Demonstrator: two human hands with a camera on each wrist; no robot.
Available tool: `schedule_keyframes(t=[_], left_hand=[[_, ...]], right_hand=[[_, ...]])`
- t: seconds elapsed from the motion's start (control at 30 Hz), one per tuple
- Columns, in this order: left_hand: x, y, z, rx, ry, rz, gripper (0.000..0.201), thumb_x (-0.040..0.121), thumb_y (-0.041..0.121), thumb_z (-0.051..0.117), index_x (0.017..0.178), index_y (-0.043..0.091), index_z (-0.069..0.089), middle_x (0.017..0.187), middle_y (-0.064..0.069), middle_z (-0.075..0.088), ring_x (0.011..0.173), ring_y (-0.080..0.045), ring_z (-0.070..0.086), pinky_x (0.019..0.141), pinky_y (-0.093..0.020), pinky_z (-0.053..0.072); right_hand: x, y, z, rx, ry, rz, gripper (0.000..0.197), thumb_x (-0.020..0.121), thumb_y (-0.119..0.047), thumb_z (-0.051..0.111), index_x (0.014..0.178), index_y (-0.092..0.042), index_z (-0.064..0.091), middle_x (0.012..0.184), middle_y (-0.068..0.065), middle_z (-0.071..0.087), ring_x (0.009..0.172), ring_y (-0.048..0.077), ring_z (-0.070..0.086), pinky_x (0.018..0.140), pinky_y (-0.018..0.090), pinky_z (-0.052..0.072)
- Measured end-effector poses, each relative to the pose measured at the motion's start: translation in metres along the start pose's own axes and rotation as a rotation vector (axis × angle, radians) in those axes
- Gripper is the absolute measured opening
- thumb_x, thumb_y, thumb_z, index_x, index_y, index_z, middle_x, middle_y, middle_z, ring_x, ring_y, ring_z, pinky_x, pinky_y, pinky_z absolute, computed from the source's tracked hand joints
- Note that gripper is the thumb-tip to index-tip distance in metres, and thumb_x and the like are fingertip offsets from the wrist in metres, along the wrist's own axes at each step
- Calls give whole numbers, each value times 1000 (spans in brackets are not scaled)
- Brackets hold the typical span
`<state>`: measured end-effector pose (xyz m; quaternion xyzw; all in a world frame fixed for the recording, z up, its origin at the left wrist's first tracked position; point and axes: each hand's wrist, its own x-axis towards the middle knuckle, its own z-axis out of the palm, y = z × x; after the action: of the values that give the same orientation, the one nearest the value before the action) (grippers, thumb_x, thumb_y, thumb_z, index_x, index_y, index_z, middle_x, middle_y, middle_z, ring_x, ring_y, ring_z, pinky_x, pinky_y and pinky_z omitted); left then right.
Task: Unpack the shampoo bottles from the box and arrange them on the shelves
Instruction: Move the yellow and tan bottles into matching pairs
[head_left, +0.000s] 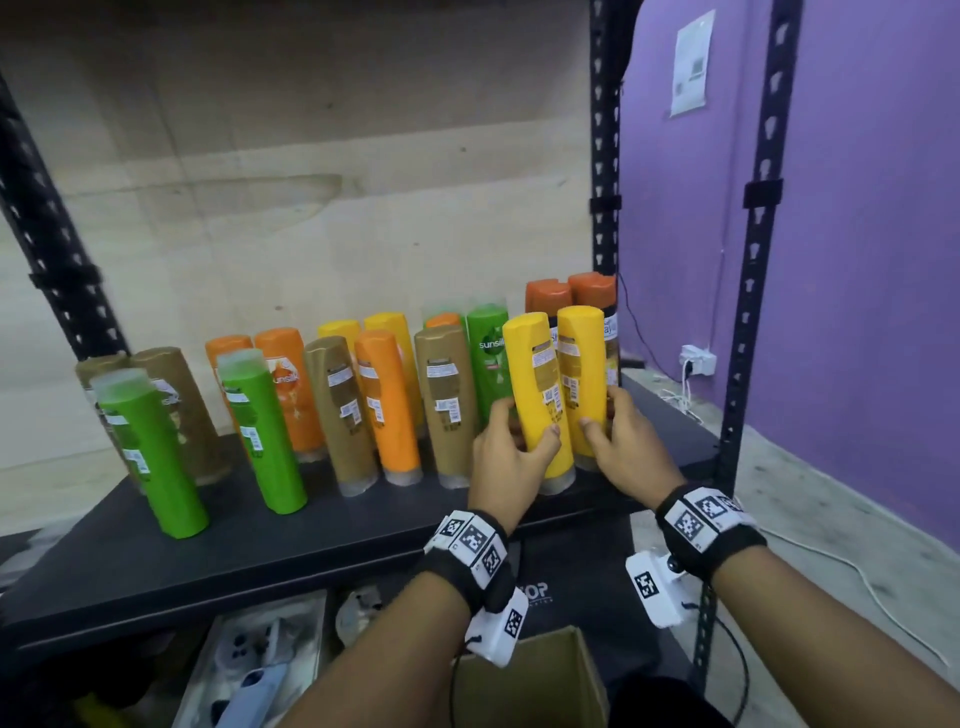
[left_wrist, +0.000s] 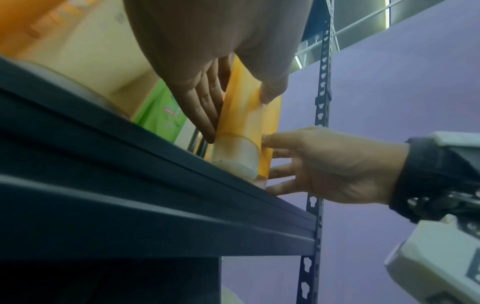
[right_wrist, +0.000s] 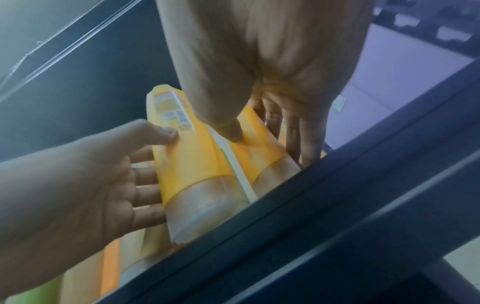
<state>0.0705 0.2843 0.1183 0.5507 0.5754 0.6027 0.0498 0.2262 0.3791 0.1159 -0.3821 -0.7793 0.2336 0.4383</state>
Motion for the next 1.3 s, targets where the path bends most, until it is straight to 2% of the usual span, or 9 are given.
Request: schedule_keyframes(t=[0.13, 0.27, 0.37, 0.47, 0.67, 0.8, 1.0, 1.2, 1.3], left_hand=[[8, -2, 31, -9, -63, -26, 45, 88, 40, 75, 127, 31, 55, 101, 21, 68, 90, 14, 65, 78, -14, 54], [15, -1, 57, -27, -71, -47, 53, 91, 39, 73, 138, 25, 53, 116, 6, 71, 99, -2, 69, 87, -34, 60], [18, 2, 73, -36, -78, -83, 57, 95, 37, 70, 146, 23, 47, 130, 0, 68, 110, -13, 68, 94, -40, 59], [24, 4, 83, 21, -82, -110, 58, 97, 35, 68, 149, 21, 45, 132, -3, 68, 115, -20, 67, 98, -40, 55], [26, -8, 95, 269, -224, -199, 59, 100, 43, 62, 150, 16, 43, 136, -13, 64, 122, -37, 61, 99, -50, 51], [29, -11, 98, 442, -248, -205, 57, 100, 46, 60, 145, 13, 47, 131, -17, 65, 120, -41, 60, 98, -50, 50], [26, -13, 99, 503, -258, -193, 51, 98, 45, 63, 135, 12, 52, 131, -15, 64, 120, -37, 60, 104, -54, 46], [22, -9, 95, 522, -263, -168, 43, 100, 44, 57, 127, 10, 57, 122, -16, 68, 112, -39, 63, 96, -50, 50], [20, -7, 95, 512, -246, -171, 38, 100, 42, 58, 120, 10, 59, 116, -16, 69, 106, -39, 65, 83, -42, 52]], right_hand=[[0, 19, -20, -9, 22, -21, 51, 104, -32, 57, 147, -13, 37, 138, 10, 57, 122, 24, 57, 100, 39, 49], [3, 36, -34, -2, 59, -15, 52, 104, -33, 57, 147, -14, 37, 139, 9, 57, 120, 21, 59, 97, 35, 50], [9, 46, -39, -20, 100, 14, 51, 105, -32, 54, 148, -11, 37, 139, 13, 57, 120, 27, 61, 99, 43, 52], [17, 52, -43, -37, 118, 57, 50, 106, -29, 52, 148, -9, 35, 141, 15, 54, 122, 30, 59, 100, 50, 51], [22, 63, -38, -43, 155, 95, 50, 106, -34, 50, 149, -15, 32, 148, 10, 49, 124, 29, 59, 98, 50, 52], [16, 74, -26, -209, 239, 79, 53, 104, -42, 51, 149, -19, 33, 138, 10, 57, 110, 32, 64, 81, 36, 47], [11, 79, -18, -345, 274, 80, 60, 100, -43, 57, 149, -16, 34, 131, 13, 61, 103, 35, 66, 76, 37, 47], [9, 77, -20, -315, 255, 91, 61, 100, -43, 58, 149, -19, 32, 133, 11, 59, 106, 33, 65, 76, 32, 41], [7, 75, -24, -290, 232, 76, 61, 100, -40, 59, 150, -18, 32, 133, 12, 59, 107, 33, 64, 78, 32, 42]])
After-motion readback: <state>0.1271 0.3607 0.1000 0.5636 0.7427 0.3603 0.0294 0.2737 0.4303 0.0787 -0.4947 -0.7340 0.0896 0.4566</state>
